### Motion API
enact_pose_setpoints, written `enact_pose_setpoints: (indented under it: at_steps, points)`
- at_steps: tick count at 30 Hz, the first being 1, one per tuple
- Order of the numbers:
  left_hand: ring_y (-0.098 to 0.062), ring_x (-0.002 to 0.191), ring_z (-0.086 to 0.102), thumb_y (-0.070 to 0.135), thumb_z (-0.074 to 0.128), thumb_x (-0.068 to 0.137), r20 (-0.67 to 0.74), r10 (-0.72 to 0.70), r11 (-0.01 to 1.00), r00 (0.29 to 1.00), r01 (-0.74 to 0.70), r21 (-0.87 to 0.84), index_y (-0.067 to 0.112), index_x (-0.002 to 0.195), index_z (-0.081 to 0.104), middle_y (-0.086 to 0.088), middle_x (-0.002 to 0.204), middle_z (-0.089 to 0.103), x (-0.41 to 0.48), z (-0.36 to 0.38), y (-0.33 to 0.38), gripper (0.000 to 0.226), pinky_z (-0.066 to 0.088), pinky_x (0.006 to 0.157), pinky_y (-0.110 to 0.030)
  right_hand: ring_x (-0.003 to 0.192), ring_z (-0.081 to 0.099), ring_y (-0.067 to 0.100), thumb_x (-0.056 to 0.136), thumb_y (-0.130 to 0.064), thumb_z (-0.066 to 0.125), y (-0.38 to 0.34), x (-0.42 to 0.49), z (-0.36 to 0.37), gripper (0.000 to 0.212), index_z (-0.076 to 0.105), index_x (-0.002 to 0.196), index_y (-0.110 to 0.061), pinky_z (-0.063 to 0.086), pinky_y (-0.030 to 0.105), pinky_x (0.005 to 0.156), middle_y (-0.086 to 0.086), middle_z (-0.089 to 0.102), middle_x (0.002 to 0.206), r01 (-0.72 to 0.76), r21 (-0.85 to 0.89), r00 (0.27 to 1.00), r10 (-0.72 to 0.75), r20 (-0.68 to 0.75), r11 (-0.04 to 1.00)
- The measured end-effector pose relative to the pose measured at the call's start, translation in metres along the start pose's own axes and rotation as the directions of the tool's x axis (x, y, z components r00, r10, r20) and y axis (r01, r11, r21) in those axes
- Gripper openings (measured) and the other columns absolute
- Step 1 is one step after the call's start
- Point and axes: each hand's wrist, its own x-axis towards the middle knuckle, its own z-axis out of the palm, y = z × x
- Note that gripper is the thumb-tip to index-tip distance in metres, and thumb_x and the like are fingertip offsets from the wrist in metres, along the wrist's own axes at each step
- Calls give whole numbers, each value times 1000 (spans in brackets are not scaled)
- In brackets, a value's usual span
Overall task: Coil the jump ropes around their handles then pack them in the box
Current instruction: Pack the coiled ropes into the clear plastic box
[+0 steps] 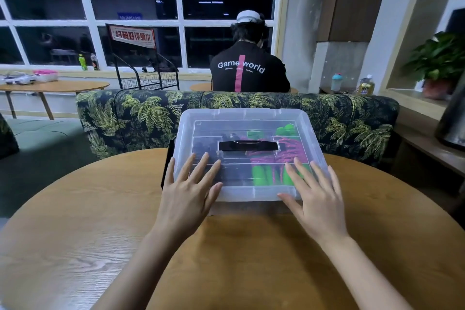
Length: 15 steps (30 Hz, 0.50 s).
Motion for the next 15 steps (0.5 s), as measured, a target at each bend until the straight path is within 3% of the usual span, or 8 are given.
enact_pose_setpoints:
  at_steps: [6, 9, 11, 15]
  points:
    - [-33, 135, 47, 47, 20, 104, 41, 7, 1000, 999, -7, 2, 31, 141, 52, -5, 146, 51, -8, -3, 1, 52, 32, 109, -55, 136, 44, 34, 105, -52, 19, 1, -5, 1, 58, 57, 137, -23, 21, 51, 117, -2, 50, 145, -8, 111, 996, 17, -84, 994]
    - [-32, 136, 46, 47, 19, 104, 54, 1, 1000, 999, -1, -1, 31, 141, 52, -4, 147, 50, -10, -4, 2, 52, 34, 109, -54, 140, 35, 36, 100, -50, 31, -1, -3, -4, 53, 57, 137, -22, 28, 57, 113, 5, 45, 150, -94, 122, 986, 110, -127, 988]
    - [-32, 136, 46, 48, 18, 104, 60, -2, 1000, 998, 2, 1, 31, 141, 53, -3, 147, 51, -9, -5, 2, 53, 35, 109, -54, 143, 28, 38, 94, -58, 33, 3, -3, -7, 63, 47, 146, -23, 35, 59, 106, 7, 35, 157, -219, 128, 969, 231, -85, 967]
    - [-32, 135, 47, 47, 17, 104, 71, -8, 1000, 997, 8, -4, 31, 140, 54, -4, 146, 52, -7, -6, 4, 54, 36, 108, -54, 146, 22, 39, 89, -78, 15, 21, -6, -10, 81, 16, 156, -33, 45, 59, 99, 2, 13, 165, -429, 239, 902, 427, 63, 871]
